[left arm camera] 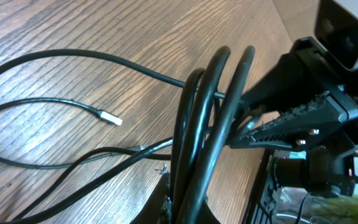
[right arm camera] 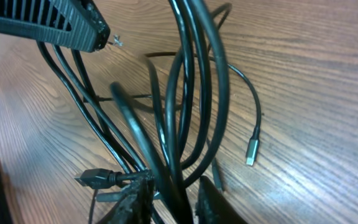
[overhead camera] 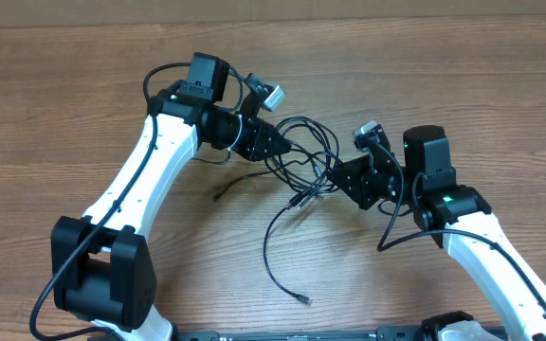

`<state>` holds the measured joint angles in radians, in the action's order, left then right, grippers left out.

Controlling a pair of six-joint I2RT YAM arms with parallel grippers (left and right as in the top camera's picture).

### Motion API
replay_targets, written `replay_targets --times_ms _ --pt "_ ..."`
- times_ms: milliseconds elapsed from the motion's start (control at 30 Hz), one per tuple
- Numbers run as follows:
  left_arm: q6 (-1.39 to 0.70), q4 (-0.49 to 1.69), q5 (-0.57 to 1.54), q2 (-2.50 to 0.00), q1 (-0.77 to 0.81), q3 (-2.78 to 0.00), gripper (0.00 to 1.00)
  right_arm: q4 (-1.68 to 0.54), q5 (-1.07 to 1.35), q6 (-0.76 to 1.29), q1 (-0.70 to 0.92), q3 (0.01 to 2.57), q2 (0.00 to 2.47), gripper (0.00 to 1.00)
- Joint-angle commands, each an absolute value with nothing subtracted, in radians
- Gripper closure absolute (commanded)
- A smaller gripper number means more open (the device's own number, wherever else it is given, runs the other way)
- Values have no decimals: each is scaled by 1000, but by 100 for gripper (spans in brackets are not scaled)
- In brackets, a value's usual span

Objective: Untangle cables

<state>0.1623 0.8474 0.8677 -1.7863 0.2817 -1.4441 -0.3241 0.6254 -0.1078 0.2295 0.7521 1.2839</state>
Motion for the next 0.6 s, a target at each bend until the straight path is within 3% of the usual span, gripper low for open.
replay_targets --times_ms 0,100,567 --pt "124 840 834 -1795 280 -1443 96 -322 649 -105 230 770 1259 80" --pt "98 840 781 -1795 280 -1443 96 -323 656 -105 230 770 1239 87" --pt "60 841 662 -1795 280 -1443 95 -324 667 -60 230 770 1008 90"
